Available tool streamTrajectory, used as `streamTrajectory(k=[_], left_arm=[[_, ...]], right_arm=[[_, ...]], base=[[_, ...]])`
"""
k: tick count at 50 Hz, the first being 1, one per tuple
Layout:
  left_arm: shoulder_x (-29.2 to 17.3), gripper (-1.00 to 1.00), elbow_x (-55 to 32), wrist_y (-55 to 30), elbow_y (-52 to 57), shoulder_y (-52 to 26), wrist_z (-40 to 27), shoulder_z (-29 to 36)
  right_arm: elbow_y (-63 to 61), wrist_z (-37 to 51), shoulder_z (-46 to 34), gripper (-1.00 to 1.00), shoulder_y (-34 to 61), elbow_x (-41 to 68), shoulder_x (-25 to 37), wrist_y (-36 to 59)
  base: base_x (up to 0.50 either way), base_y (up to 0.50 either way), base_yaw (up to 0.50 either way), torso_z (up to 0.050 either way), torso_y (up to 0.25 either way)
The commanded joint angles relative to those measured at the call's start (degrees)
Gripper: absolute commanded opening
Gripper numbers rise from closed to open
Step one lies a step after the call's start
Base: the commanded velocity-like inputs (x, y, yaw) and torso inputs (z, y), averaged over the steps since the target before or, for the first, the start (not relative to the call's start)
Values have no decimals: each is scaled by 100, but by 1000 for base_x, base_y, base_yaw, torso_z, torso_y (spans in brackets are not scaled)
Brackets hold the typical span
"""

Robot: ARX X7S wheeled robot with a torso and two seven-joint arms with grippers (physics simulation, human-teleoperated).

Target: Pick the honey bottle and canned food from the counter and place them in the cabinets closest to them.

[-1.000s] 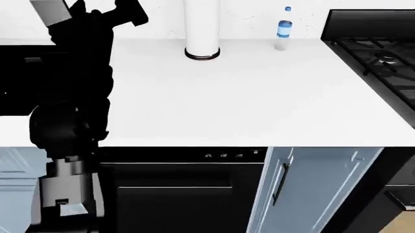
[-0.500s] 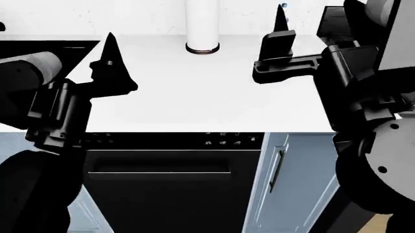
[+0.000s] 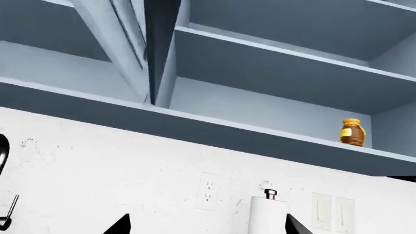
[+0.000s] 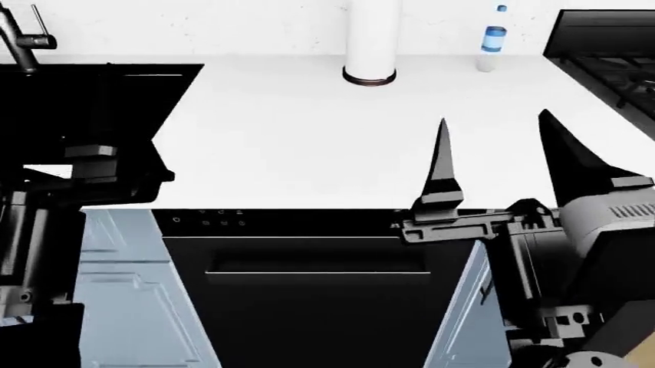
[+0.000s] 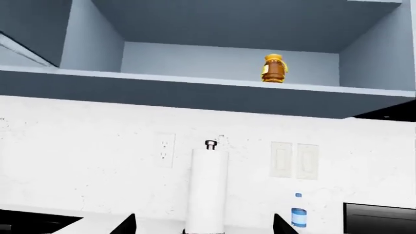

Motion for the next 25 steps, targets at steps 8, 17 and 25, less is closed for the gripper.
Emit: streamTrajectory(k=[8, 17, 25], left_arm=[[-110, 100, 356, 564, 142, 314, 40, 259], [-99, 100, -148, 494, 170, 289, -67, 21], [-312, 100, -550, 266, 300, 315, -163, -51]], right_arm=[[-238, 272, -444, 100, -195, -983, 41, -120], [-263, 296, -285, 100, -302, -791, 42, -401], [-341, 370, -307, 100, -268, -716, 88, -391]], base=[[0, 500, 0, 0, 0], [0, 500, 0, 0, 0], [0, 500, 0, 0, 0]])
